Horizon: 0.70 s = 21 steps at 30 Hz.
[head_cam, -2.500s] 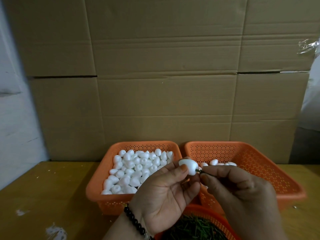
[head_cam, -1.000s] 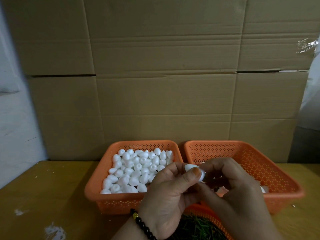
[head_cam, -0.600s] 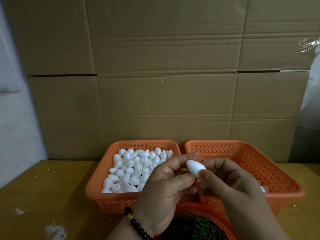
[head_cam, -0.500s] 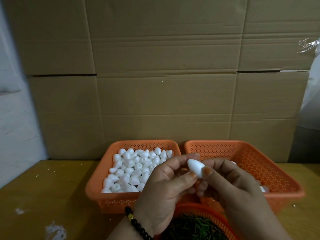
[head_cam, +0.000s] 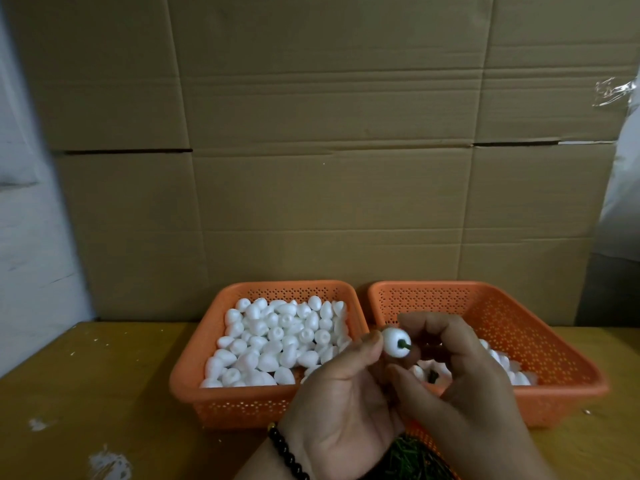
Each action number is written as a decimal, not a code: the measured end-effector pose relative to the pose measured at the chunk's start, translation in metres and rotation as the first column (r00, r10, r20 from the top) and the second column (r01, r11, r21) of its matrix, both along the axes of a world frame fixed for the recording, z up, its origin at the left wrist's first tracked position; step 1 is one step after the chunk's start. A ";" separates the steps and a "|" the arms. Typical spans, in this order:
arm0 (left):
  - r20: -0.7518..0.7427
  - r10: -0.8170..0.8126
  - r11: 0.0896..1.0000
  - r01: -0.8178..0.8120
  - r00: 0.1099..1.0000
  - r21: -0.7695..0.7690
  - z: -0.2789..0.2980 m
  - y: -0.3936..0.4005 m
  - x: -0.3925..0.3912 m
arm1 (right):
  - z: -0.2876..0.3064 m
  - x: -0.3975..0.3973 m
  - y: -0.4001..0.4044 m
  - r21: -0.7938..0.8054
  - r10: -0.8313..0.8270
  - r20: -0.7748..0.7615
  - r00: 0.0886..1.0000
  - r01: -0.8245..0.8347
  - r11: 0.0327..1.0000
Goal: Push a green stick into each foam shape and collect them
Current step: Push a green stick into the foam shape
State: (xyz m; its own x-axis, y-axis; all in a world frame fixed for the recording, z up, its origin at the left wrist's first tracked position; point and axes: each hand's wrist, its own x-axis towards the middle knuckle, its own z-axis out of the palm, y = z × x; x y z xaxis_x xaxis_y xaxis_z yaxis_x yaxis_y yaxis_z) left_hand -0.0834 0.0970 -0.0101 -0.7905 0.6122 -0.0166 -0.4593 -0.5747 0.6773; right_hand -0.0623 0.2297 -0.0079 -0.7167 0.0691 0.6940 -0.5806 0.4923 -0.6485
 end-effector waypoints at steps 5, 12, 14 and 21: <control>0.023 -0.079 0.997 0.078 0.997 0.029 -0.009 0.008 -0.001 | 0.000 0.000 -0.001 -0.064 -0.002 -0.030 1.000 0.000 0.998; 0.005 0.112 0.980 -0.110 0.994 -0.166 -0.008 0.004 -0.009 | 0.001 -0.009 0.017 -0.169 0.053 0.195 0.979 -0.019 0.985; -0.069 0.252 0.936 -0.261 0.965 -0.237 -0.003 -0.004 -0.012 | 0.005 -0.015 0.030 -0.102 -0.032 0.252 0.967 0.060 0.993; -0.394 0.434 0.703 -0.578 0.810 -0.413 0.015 -0.045 -0.026 | 0.002 -0.037 0.087 0.572 -0.577 0.375 0.725 0.309 0.760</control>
State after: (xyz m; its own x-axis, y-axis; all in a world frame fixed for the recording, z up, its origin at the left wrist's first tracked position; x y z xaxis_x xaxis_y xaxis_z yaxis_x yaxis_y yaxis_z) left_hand -0.1094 0.0525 0.0046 -0.9959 0.0780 0.0447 0.0263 -0.2227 0.9745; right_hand -0.0989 0.3166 -0.0059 -0.9255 0.2587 0.2767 0.1300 0.9030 -0.4096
